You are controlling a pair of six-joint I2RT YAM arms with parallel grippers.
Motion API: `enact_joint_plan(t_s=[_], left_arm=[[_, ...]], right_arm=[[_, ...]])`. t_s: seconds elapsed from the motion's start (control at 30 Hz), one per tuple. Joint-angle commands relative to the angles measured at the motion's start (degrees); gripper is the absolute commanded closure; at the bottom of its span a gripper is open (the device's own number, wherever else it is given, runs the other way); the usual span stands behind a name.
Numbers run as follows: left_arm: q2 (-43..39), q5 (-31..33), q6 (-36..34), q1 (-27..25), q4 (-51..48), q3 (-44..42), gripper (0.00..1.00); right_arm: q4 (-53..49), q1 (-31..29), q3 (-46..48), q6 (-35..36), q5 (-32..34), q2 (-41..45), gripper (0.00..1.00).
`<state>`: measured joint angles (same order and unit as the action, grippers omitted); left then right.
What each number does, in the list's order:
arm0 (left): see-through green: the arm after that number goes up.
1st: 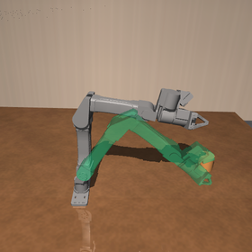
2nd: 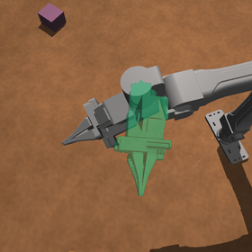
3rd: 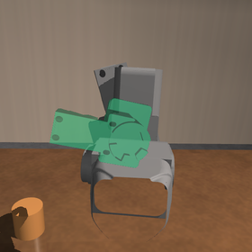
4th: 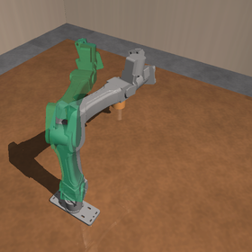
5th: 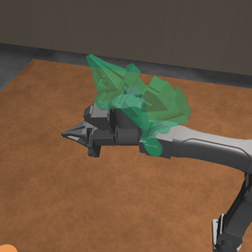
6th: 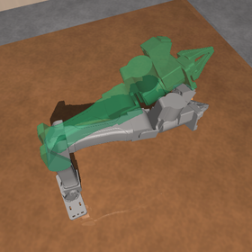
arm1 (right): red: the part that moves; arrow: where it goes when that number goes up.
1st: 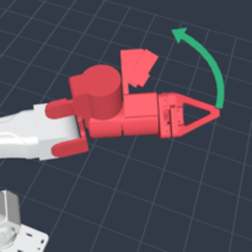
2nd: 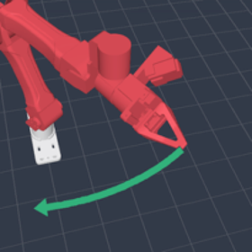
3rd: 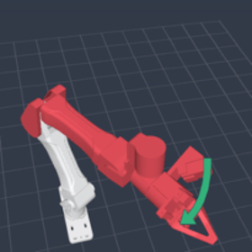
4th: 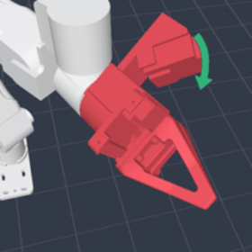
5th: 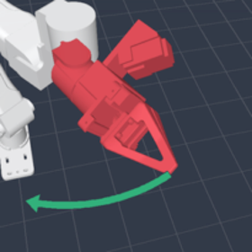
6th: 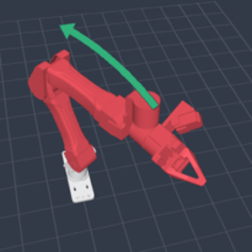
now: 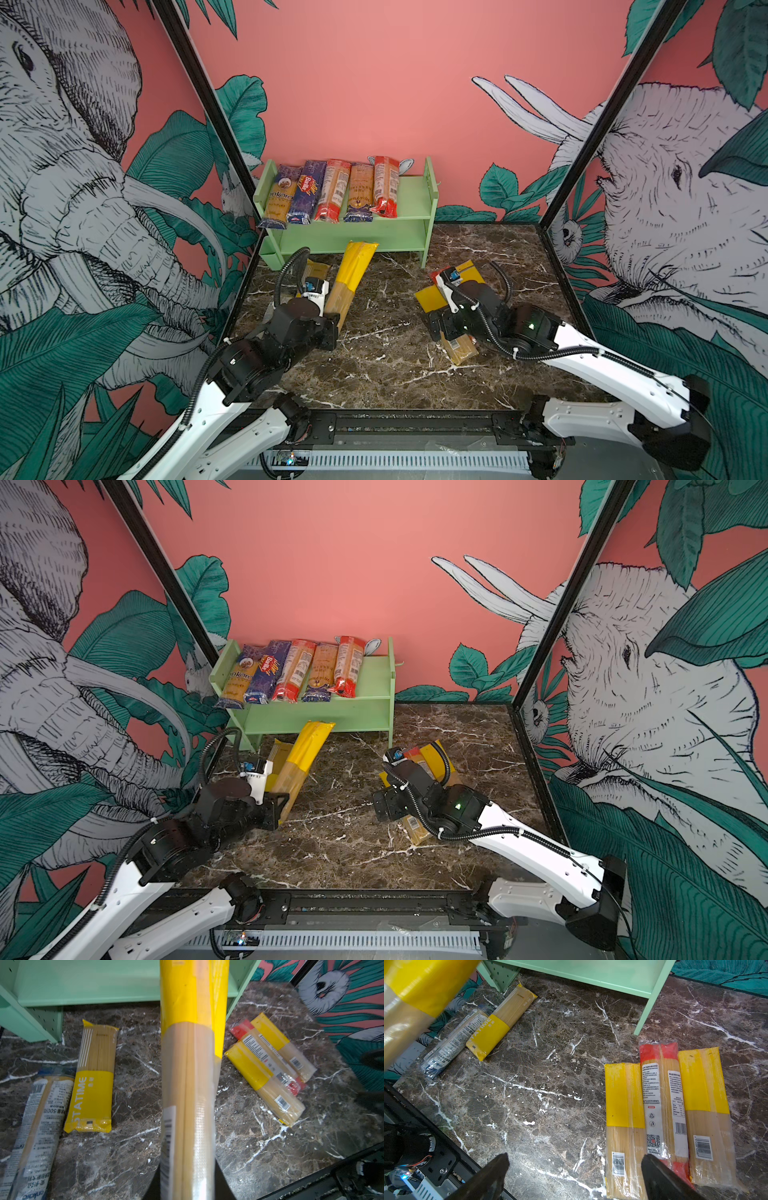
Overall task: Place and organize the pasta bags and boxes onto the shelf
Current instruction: 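Carry the yellow-ended pack upright to the shelf top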
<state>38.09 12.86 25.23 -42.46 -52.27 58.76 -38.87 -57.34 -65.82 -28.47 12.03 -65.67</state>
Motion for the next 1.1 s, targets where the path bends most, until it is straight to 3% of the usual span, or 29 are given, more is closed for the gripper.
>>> enact_joint_plan(t_s=[0.0, 0.33, 0.77, 1.07], left_arm=[[-0.4, 2.08, -3.14, -0.25, 5.89, 7.45, 1.0], [12.39, 2.79, -6.67, -0.21, 9.9, 22.18, 1.0], [43.69, 7.22, -8.25, 0.08, 27.57, 48.29, 1.0], [65.14, 10.92, -6.41, 0.27, 31.06, 72.46, 1.0]], right_arm=[[-0.32, 0.31, -3.09, 1.24, 1.33, -0.53, 0.01], [-0.52, 1.8, -5.71, 3.21, 1.34, -0.51, 0.01], [-1.83, 7.58, -5.48, 6.26, -0.6, 4.74, 0.01], [-3.18, 11.72, -5.58, 7.9, -1.63, 7.28, 0.01]])
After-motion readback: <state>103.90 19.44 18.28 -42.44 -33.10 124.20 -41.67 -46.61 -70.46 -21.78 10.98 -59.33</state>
